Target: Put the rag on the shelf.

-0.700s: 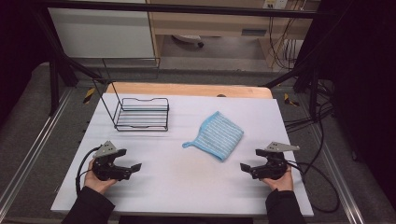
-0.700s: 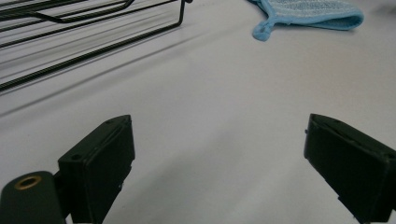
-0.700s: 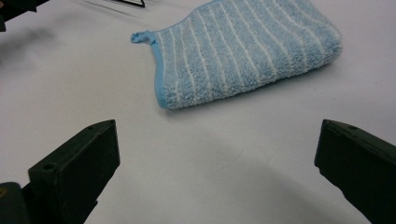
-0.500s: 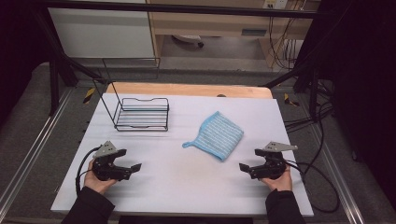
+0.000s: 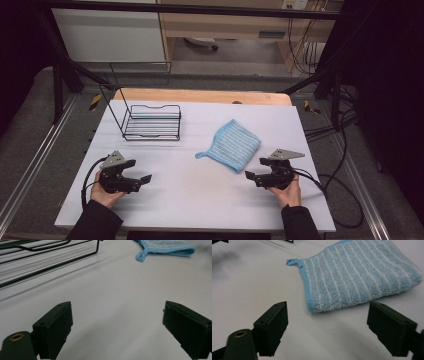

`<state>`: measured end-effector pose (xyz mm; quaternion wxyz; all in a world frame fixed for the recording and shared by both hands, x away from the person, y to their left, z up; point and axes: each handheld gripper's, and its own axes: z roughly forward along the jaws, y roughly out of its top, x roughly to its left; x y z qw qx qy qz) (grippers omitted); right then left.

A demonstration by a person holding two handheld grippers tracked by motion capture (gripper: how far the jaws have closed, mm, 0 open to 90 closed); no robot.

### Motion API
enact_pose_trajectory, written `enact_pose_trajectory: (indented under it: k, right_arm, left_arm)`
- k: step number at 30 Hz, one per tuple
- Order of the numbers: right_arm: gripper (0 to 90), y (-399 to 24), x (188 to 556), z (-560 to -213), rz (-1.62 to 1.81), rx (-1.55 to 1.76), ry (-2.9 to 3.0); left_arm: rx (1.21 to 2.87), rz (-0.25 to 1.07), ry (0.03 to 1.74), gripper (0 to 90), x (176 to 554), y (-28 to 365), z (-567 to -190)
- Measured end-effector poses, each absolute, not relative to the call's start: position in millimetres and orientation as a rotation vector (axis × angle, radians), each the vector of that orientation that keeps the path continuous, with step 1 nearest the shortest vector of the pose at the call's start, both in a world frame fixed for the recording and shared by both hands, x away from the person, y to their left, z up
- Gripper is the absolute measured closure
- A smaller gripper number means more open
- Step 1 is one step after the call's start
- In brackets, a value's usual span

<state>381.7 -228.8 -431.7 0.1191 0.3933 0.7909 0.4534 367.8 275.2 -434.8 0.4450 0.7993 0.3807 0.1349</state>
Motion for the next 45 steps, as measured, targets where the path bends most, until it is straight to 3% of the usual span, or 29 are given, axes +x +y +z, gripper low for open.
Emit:
enact_pose_trajectory:
  k: [4,14,31,45]
  right_arm:
    - [30.8,-213,388,-430,1.325,1.123,2.329]
    - [48.3,-178,411,-438,1.214,1.076,2.412]
    - [58.1,-167,416,-453,1.033,0.94,2.438]
    - [81.1,-164,417,-448,0.973,0.993,2.404]
  left_arm:
    - [1.98,0.334,0.945,9.6,368,275,-435]
    - [1.984,0.337,0.945,10.4,368,274,-435]
    - [1.985,0.338,0.948,11.6,369,273,-434]
    - [1.992,0.334,0.947,12.4,369,273,-435]
